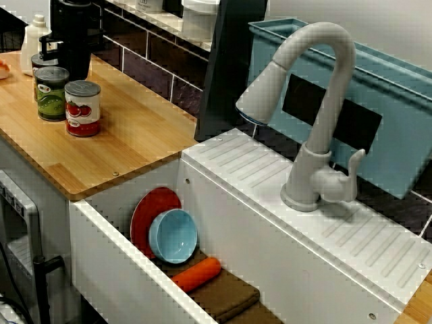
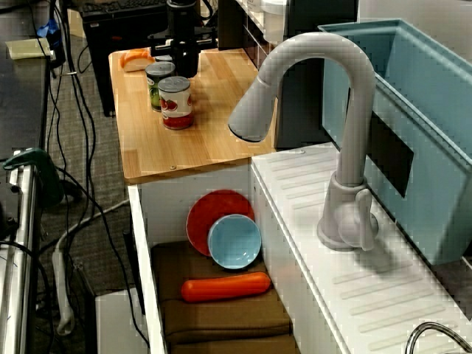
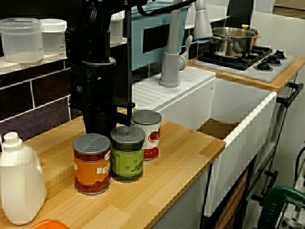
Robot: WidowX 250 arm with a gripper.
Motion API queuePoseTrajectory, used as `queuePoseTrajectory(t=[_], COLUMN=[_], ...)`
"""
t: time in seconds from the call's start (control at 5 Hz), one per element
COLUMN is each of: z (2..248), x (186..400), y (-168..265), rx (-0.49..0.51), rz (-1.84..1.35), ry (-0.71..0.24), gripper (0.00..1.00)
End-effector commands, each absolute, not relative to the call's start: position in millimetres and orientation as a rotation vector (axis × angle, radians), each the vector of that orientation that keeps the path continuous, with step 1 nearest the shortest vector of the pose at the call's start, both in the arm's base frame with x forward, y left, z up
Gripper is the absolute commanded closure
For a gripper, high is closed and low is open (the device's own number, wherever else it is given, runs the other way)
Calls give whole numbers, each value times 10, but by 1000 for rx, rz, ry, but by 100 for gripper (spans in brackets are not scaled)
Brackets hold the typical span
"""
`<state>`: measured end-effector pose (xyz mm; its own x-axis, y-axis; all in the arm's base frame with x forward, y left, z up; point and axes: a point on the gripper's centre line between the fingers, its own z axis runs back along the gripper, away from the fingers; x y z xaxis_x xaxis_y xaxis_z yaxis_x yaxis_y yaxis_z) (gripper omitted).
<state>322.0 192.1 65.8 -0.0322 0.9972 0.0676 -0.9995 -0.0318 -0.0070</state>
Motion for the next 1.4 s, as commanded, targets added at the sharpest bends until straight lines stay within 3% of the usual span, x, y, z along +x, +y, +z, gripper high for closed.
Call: queuePoseTrajectory(t=[0.0,0.4,0.8,1.2], z=[1018,1185,1071,1105], x=[3124,2898,2575,2541], y=[1953,2112,2222,2381], rx=[29,-2,0,-9], rz=[1587,1559,1534,1495], ry=[-95,-56,-99,-51], gripper=[100,100,100,100])
